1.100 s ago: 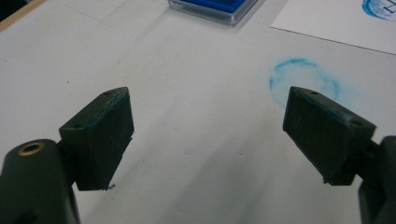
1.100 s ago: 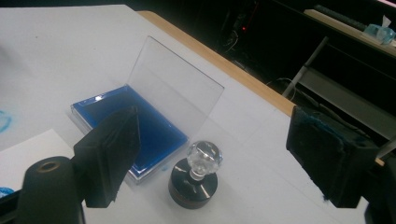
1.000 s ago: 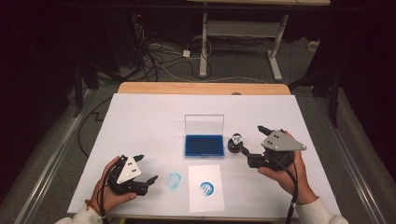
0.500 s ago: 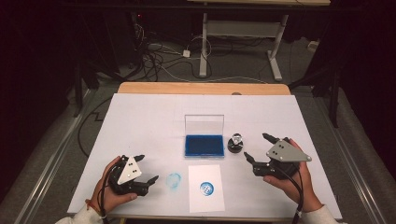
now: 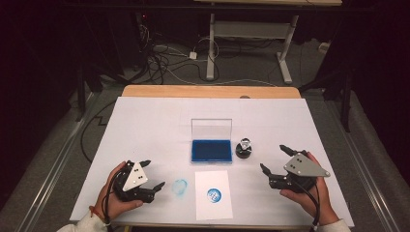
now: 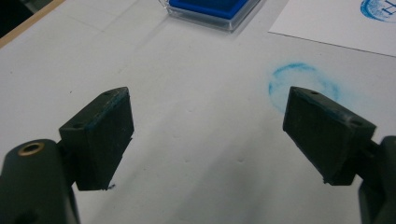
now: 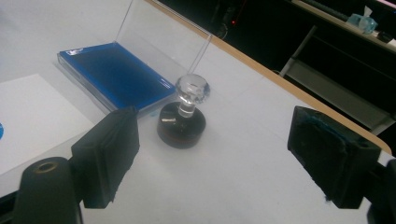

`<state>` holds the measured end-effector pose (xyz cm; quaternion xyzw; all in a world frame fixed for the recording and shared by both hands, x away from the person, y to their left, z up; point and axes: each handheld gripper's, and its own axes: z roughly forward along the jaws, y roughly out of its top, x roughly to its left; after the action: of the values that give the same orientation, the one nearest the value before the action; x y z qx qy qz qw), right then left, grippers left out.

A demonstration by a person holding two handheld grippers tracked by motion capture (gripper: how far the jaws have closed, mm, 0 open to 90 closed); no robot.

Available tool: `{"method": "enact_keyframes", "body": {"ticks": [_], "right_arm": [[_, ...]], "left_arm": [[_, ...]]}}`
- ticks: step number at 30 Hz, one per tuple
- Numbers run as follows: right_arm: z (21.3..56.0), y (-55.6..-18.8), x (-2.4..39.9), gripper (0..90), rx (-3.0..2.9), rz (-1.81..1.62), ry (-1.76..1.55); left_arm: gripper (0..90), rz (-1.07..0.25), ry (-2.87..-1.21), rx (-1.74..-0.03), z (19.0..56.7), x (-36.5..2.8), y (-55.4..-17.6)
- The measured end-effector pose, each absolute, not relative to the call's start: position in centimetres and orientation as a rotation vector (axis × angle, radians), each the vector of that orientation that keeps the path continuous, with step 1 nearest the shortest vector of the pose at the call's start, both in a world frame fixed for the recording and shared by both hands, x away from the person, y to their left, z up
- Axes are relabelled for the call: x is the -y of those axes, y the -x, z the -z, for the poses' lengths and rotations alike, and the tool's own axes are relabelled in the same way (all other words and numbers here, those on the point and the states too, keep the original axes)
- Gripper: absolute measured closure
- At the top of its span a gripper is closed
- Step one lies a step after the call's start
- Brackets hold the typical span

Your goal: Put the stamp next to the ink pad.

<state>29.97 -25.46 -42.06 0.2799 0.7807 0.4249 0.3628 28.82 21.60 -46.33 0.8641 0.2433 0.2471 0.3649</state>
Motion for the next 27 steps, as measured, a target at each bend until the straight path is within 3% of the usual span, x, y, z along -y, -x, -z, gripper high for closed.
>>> {"method": "enact_keyframes", "body": {"ticks": [27], "right_arm": [[46.4,-27.0,30.1,16.6,-2.024,-1.042,-0.841]], "left_arm": [[15.8,-0.686,-2.184,-0.642,45.6,-22.1,-28.5]]}}
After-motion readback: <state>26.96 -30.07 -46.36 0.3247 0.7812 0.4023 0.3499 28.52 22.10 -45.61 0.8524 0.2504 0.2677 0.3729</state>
